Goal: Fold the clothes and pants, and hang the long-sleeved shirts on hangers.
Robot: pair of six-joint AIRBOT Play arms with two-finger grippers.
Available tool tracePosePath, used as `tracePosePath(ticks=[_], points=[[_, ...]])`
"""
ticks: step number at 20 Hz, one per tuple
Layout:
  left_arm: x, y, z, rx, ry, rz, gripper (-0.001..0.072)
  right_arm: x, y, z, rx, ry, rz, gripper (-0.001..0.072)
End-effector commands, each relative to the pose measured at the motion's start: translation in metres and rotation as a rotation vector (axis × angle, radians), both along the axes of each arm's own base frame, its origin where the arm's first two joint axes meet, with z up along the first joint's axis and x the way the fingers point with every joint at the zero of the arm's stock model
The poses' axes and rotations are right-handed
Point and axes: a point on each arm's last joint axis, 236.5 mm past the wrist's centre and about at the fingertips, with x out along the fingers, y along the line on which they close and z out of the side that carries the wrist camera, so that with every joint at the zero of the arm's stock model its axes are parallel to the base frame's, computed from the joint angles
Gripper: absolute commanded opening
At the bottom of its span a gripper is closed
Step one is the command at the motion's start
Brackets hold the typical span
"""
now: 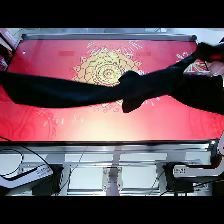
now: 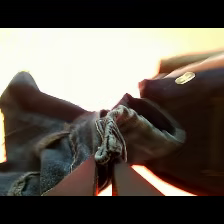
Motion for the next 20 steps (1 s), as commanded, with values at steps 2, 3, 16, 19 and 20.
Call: tracePosePath(ticks=[2, 3, 16, 19, 20], points=[[-0.033, 0.021, -0.008, 0.163, 0.143, -0.024, 0.0026, -0.032, -0.036, -0.018, -0.055, 0.136, -0.050, 0.0026], [-0.039, 0.016, -0.020, 0.153, 0.186, -0.053, 0.0026, -0.039, -0.039, -0.034, -0.056, 0.188, -0.043, 0.0026], [-0.156, -0.059, -0.204, -0.221, 0.679, -0.253, 0.0027, -0.225, -0.069, -0.224, 0.039, 0.588, -0.249, 0.0026], [-0.175, -0.072, -0.218, -0.252, 0.728, -0.271, 0.0027, -0.265, -0.078, -0.234, 0.064, 0.659, -0.319, 0.0026], [-0.182, -0.073, -0.221, -0.252, 0.750, -0.272, 0.0027, -0.282, -0.082, -0.233, 0.070, 0.699, -0.346, 0.0026]])
